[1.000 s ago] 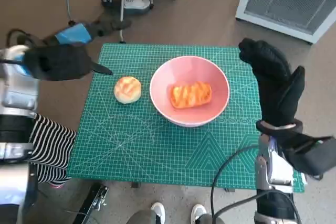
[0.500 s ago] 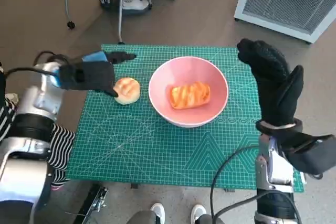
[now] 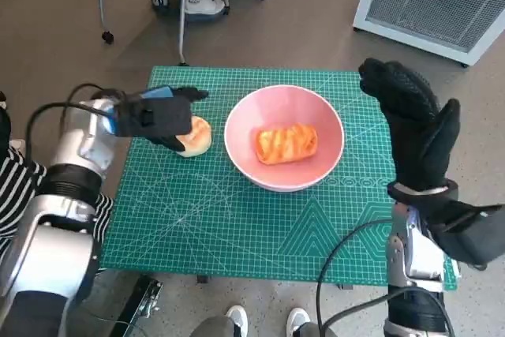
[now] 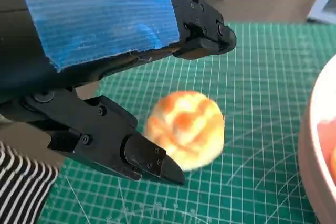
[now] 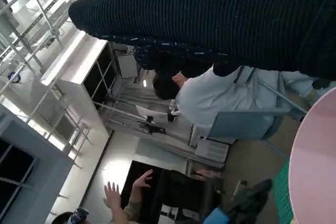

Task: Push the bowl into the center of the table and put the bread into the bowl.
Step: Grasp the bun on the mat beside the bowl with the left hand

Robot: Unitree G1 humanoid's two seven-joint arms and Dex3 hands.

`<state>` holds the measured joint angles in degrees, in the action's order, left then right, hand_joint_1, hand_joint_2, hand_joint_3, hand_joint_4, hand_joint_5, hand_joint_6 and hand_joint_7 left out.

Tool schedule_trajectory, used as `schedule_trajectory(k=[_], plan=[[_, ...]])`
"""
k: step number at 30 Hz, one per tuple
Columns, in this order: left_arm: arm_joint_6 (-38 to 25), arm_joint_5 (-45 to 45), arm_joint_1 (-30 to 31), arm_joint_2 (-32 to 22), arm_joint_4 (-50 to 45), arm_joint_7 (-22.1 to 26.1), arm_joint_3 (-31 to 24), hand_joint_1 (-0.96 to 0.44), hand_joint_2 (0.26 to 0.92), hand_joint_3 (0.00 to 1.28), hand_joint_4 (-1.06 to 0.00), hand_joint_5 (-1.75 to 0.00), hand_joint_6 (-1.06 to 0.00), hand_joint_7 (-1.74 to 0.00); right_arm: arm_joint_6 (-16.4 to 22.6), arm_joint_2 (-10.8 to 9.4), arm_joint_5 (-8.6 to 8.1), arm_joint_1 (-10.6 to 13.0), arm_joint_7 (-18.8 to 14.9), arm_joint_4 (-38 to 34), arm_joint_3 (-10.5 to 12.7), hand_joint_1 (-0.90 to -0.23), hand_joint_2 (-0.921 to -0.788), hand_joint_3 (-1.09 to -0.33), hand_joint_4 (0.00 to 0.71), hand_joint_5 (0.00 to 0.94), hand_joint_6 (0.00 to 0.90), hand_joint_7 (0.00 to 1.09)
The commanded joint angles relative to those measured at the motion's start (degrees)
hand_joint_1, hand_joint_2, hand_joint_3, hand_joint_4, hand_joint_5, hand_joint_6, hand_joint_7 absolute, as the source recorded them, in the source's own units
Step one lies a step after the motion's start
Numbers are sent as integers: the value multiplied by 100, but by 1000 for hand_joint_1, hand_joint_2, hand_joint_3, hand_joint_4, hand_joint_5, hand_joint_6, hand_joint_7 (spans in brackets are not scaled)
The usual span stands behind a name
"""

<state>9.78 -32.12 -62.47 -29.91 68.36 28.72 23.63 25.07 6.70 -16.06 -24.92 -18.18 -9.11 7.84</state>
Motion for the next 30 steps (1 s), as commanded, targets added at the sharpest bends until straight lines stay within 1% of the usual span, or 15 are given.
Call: schedule_trajectory(k=[1,12,17,20,23,24,25,26,27,29,30], plan=[[-81,-125,-128,88,196,-127,107,-126,731,5,-56,-1,-232,0,-97,56,27,185,-9,22,14,-689,-921,-696,206,2,149,362],[-236,-288,32,326,512,-500,295,-113,748,11,-92,-11,-237,-2,-75,54,82,258,15,85,9,-689,-921,-696,198,0,146,360],[-270,-326,105,402,590,-641,355,-86,763,16,-134,-20,-267,-14,-62,51,88,275,21,87,17,-690,-921,-696,196,0,144,359],[-303,-367,140,436,627,-733,377,-67,774,19,-166,-26,-308,-29,-64,45,86,278,31,81,22,-689,-921,-696,195,0,143,359],[-321,-415,176,453,647,-797,417,-30,792,21,-246,-26,-388,-37,-66,47,75,292,29,88,29,-689,-921,-696,195,0,143,358],[-326,-440,191,458,652,-828,440,-19,798,21,-278,-23,-415,-36,-65,48,73,294,29,89,31,-689,-921,-696,195,0,143,359],[-329,-456,200,461,656,-850,457,-9,807,23,-331,-28,-452,-39,-65,48,72,295,29,88,32,-690,-921,-696,195,0,143,359],[-330,-473,214,464,656,-879,474,-5,810,23,-351,-27,-467,-38,-67,48,70,300,30,97,34,-690,-921,-696,195,0,143,359],[-331,-481,223,466,657,-900,488,5,822,26,-416,-41,-507,-46,-69,47,68,304,30,103,35,-690,-921,-696,195,0,143,359],[-316,-505,251,471,669,-992,522,16,837,27,-507,-49,-563,-51,-69,41,64,314,31,110,35,-691,-921,-696,195,0,143,359],[-297,-517,263,469,674,-1050,540,26,854,27,-613,-67,-628,-65,-69,37,65,320,34,115,34,-691,-921,-696,195,0,143,359]])
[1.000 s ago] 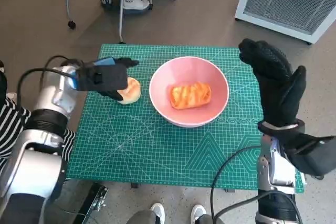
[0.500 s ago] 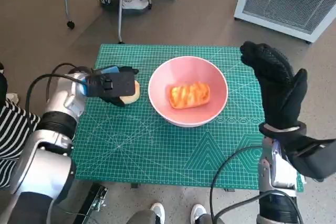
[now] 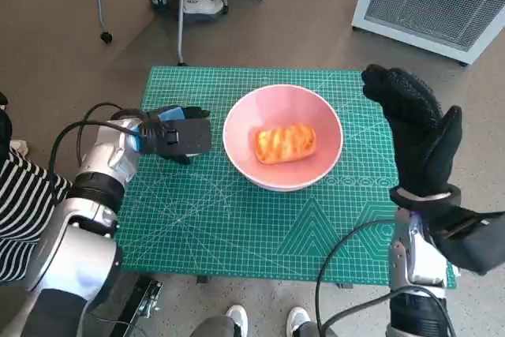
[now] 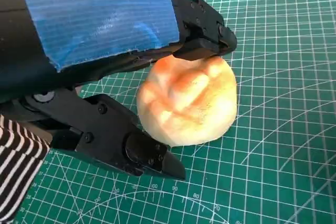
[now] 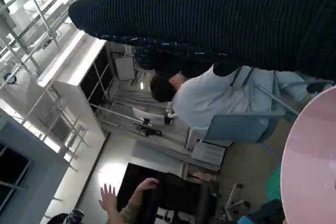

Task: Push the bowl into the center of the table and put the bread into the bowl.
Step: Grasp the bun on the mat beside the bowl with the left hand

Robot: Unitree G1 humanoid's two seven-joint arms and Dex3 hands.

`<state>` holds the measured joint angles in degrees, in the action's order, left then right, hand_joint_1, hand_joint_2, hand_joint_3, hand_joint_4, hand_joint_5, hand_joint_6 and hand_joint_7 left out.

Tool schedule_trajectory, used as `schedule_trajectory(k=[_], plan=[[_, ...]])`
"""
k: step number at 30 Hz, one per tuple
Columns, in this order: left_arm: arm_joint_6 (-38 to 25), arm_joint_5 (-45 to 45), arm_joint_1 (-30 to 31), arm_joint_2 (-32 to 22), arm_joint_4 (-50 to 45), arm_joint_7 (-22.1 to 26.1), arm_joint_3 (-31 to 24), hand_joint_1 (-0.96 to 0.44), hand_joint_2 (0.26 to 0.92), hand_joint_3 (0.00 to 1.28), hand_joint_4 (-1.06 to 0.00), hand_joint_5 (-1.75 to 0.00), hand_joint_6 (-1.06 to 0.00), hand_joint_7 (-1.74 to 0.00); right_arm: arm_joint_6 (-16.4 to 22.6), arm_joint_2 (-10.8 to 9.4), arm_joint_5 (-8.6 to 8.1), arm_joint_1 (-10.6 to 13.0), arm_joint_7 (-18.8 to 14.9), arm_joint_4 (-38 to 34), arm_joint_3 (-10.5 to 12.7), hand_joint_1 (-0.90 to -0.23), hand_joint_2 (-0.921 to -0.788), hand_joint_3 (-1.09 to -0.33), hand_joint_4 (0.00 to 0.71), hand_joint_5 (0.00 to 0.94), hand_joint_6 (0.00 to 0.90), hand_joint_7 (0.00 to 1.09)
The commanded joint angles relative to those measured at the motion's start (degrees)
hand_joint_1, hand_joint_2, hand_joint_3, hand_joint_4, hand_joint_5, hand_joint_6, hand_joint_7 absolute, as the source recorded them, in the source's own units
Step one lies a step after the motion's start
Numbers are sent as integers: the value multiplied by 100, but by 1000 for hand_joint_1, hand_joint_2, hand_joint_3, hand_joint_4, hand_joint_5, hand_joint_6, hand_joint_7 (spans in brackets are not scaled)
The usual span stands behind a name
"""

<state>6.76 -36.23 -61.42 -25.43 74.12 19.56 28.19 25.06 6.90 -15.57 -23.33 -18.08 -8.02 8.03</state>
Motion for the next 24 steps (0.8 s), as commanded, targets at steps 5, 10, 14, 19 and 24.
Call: schedule_trajectory(k=[5,10,14,19,24], plan=[[83,-169,207,9,114,-398,162,103,887,45,-749,-345,-744,-138,-55,8,39,175,38,12,7,-692,-921,-696,195,0,143,359],[181,-258,278,-21,120,-754,215,33,915,135,-641,-1115,-546,-1040,-48,3,48,163,35,-14,2,-692,-921,-696,195,0,143,359],[237,-307,311,-47,128,-960,254,9,919,132,-647,-1220,-529,-1170,-53,-5,36,154,31,-19,0,-693,-921,-696,195,0,143,359],[272,-308,301,-89,119,-1150,268,2,920,119,-661,-1255,-543,-1171,-71,-9,9,143,16,-25,-1,-693,-921,-696,195,0,143,359],[326,-235,244,-151,71,-1223,209,1,921,115,-667,-1272,-548,-1153,-82,-9,-7,146,3,-18,-5,-693,-921,-696,195,0,142,360]])
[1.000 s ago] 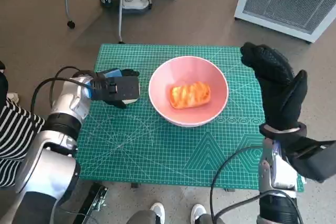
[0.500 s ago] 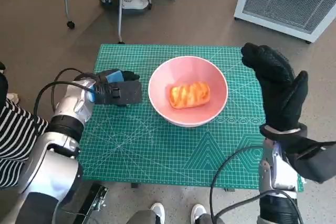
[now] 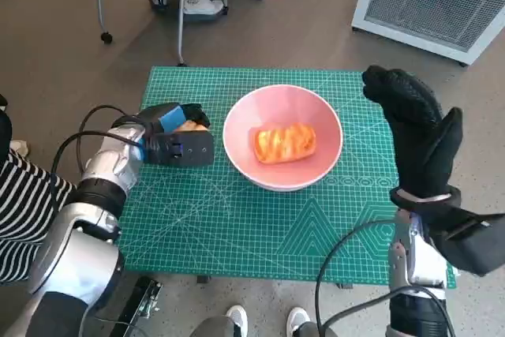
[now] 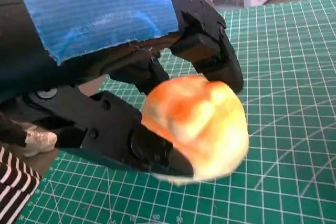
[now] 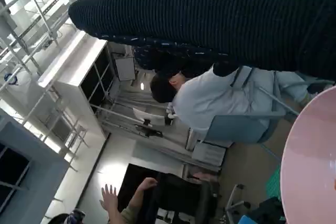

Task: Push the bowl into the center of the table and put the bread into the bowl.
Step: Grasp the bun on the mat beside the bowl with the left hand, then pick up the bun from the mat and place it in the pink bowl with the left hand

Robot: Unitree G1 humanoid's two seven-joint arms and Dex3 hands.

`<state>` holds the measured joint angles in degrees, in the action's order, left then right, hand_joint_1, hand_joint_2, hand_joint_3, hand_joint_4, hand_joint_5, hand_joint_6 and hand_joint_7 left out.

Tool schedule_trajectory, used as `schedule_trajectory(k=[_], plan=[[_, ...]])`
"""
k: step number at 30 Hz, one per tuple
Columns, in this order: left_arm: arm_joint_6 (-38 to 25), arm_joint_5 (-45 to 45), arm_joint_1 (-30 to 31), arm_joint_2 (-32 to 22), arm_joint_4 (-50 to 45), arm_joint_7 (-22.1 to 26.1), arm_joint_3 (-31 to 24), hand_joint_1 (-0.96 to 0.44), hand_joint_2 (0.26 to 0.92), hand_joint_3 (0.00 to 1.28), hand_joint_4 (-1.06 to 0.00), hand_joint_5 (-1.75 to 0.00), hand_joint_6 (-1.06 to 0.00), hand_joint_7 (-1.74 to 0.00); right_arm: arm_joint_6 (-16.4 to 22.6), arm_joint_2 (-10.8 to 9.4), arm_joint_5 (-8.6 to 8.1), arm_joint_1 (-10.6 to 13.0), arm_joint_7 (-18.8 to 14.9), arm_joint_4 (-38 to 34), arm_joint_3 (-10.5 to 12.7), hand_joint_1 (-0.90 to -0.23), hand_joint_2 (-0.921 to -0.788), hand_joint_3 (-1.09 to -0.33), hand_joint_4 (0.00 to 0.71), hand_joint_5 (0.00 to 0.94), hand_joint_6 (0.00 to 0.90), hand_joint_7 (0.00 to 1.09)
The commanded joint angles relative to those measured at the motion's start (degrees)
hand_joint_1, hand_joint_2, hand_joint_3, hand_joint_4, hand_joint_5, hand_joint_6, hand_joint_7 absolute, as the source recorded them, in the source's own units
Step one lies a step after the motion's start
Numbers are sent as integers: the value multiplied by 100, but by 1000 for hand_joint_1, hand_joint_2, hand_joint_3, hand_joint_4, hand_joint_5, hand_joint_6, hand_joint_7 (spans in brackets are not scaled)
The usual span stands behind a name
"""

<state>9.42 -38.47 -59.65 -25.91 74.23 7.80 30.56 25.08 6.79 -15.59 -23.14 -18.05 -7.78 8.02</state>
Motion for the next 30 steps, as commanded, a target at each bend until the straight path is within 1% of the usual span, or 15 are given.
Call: schedule_trajectory(k=[1,10,17,19,21,25,30], plan=[[67,-2,60,-107,54,-49,-35,1,920,115,-668,-1272,-548,-1152,-84,3,-8,127,-2,-43,-4,-693,-921,-696,195,0,142,360],[307,363,-108,-320,-309,-92,-484,1,921,111,-676,-1239,-544,-1179,-114,13,-64,117,-31,-50,7,-699,-921,-695,195,0,142,360],[326,382,-78,-350,-413,-68,-565,1,921,109,-678,-1227,-543,-1188,-120,14,-65,120,-33,-42,8,-700,-921,-695,195,0,142,360],[678,750,-51,-558,-1044,-66,-958,1,921,98,-681,-1203,-562,-1193,-120,14,-48,119,-30,-12,-5,-699,-921,-695,195,0,142,360],[900,967,0,-688,-1493,-53,-1204,2,920,89,-685,-1183,-577,-1195,-114,15,-35,115,-30,-4,-12,-698,-921,-697,195,0,142,360],[1151,1203,226,-817,-2204,35,-1482,2,920,82,-695,-1173,-585,-1188,-81,18,-16,106,-35,-35,-13,-692,-921,-701,196,0,142,361],[1286,1467,527,-881,-3071,180,-1752,2,920,65,-728,-1158,-590,-1161,-63,18,-2,101,-38,-49,-22,-685,-921,-706,196,0,142,361]])
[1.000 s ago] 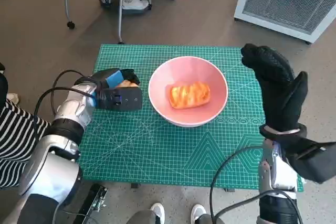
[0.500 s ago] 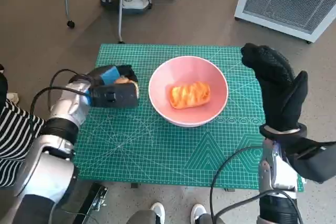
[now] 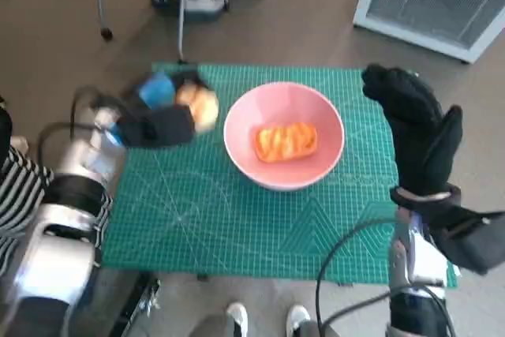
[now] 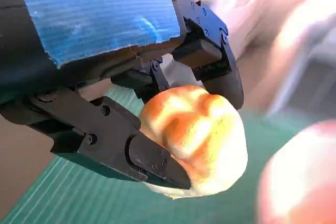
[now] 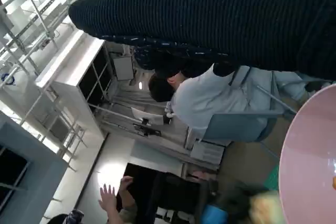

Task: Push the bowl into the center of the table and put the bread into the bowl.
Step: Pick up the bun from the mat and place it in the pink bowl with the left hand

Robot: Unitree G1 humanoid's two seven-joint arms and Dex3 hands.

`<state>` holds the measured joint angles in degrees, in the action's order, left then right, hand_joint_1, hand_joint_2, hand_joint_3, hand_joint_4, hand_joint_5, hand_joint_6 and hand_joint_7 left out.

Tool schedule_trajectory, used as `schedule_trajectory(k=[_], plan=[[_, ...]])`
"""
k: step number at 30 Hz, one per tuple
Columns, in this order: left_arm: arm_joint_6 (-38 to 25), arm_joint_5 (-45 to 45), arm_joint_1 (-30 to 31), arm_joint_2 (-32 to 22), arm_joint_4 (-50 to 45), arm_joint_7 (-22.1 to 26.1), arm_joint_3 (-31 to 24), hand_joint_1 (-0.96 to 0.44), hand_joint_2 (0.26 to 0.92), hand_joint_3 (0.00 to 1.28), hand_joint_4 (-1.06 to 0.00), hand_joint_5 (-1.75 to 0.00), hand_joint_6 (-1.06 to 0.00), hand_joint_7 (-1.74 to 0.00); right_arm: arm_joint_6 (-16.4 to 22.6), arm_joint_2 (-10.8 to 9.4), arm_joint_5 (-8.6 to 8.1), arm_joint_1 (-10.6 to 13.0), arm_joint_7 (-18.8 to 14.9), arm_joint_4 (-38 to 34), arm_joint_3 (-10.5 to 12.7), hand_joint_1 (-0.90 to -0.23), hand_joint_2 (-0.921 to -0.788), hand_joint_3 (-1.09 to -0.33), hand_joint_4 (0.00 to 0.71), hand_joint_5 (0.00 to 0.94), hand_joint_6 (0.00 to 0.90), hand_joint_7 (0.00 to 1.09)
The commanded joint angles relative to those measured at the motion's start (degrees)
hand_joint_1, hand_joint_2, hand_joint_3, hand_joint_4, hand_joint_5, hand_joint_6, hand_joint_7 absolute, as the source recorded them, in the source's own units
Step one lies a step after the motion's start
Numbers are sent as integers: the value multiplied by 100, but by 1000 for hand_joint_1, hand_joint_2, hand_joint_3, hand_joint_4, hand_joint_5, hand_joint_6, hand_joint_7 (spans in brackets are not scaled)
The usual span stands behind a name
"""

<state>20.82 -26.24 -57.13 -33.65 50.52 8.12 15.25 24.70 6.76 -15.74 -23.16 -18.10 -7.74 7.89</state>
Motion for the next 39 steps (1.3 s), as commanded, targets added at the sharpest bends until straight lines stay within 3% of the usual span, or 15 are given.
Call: schedule_trajectory(k=[1,8,19,28,31,34,39], plan=[[165,291,343,-104,-883,169,-266,2,920,61,-735,-1154,-594,-1154,-23,21,14,97,-34,-62,-8,-684,-921,-708,196,0,142,361],[102,570,763,7,-1914,342,-467,2,920,54,-743,-1165,-605,-1123,-14,19,7,90,-38,-93,-4,-683,-921,-710,196,0,142,361],[-539,618,1230,419,-3246,889,-398,3,920,54,-740,-1133,-602,-1164,-9,6,-32,113,-56,-81,1,-681,-921,-710,195,0,141,362],[-766,541,1351,632,-3404,1341,-160,2,921,158,-598,-1211,-503,-1333,-24,24,-43,150,-56,-24,14,-681,-921,-710,195,0,141,362],[-729,530,1360,666,-3330,1477,-66,9,851,111,-563,-718,-477,-890,-29,32,-35,156,-51,-5,17,-681,-921,-710,195,0,140,362],[-662,511,1351,682,-3249,1557,-17,-37,819,37,-583,-220,-536,-366,-28,40,-32,150,-52,-9,22,-681,-921,-710,194,0,140,362],[-494,405,1297,695,-3109,1751,184,-195,820,17,-462,-38,-471,-110,-12,53,-20,148,-50,-17,38,-683,-921,-709,195,0,138,362]])
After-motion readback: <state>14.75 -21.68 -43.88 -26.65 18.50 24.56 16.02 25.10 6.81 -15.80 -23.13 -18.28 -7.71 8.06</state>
